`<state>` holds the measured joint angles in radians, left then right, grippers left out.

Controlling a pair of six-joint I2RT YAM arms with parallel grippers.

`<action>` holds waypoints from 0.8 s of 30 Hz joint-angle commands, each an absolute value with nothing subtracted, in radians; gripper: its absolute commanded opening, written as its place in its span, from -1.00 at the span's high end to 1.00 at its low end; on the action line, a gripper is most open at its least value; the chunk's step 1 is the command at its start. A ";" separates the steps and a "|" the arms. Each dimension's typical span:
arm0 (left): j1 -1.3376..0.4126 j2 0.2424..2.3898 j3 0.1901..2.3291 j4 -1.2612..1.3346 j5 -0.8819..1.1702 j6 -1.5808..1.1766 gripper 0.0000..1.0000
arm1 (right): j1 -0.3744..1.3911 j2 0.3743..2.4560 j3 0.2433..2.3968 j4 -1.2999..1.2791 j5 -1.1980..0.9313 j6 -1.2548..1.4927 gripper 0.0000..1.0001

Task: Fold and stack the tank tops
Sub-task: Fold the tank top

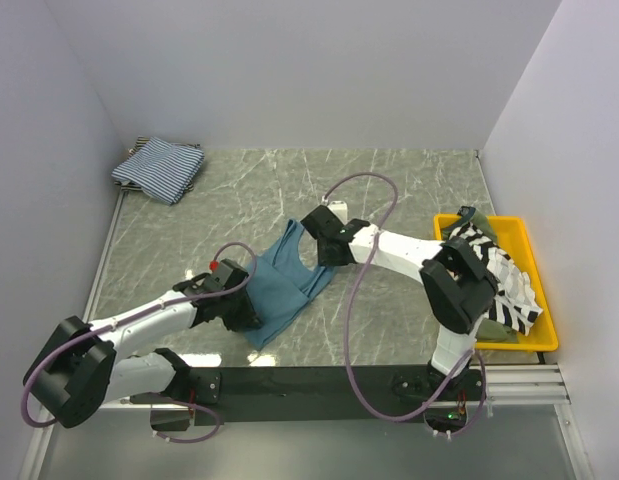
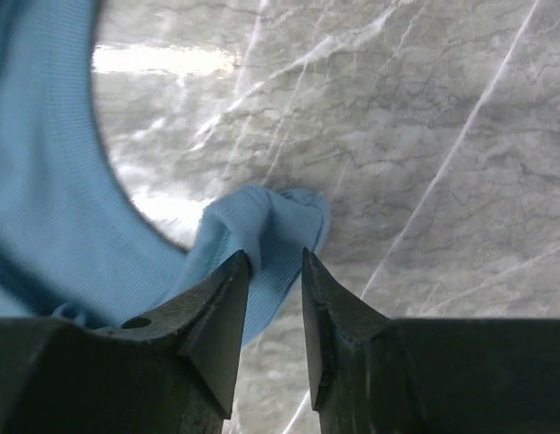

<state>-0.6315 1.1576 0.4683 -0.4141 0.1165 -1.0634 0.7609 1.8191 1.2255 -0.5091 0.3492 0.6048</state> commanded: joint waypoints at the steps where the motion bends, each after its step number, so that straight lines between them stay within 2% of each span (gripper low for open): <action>1: -0.632 1.143 0.454 -0.500 0.114 -1.026 0.57 | 0.761 1.671 1.200 -0.454 0.327 0.620 0.24; 2: -0.632 1.123 0.462 -0.506 0.110 -1.023 0.55 | 0.764 1.652 1.174 -0.446 0.319 0.627 0.23; 6: -0.638 1.039 0.528 -0.511 0.118 -0.980 0.21 | 0.770 1.576 1.100 -0.385 0.281 0.657 0.22; 9: -0.649 0.999 0.615 -0.499 0.106 -0.933 0.04 | 0.769 1.540 1.054 -0.356 0.268 0.675 0.21; 11: -0.663 1.022 0.695 -0.498 0.074 -0.904 0.00 | 0.769 1.519 1.028 -0.333 0.256 0.684 0.21; 15: -0.797 1.132 0.857 -0.512 -0.030 -0.824 -0.01 | 0.769 1.499 0.997 -0.296 0.212 0.692 0.21; 24: -0.982 1.417 1.017 -0.569 -0.250 -0.735 -0.04 | 0.756 1.436 0.876 -0.219 0.147 0.750 0.22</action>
<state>-0.9470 1.3811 0.9550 -0.5232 -0.1341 -0.7967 0.7643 1.4879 0.9035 -0.2817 0.1692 0.7151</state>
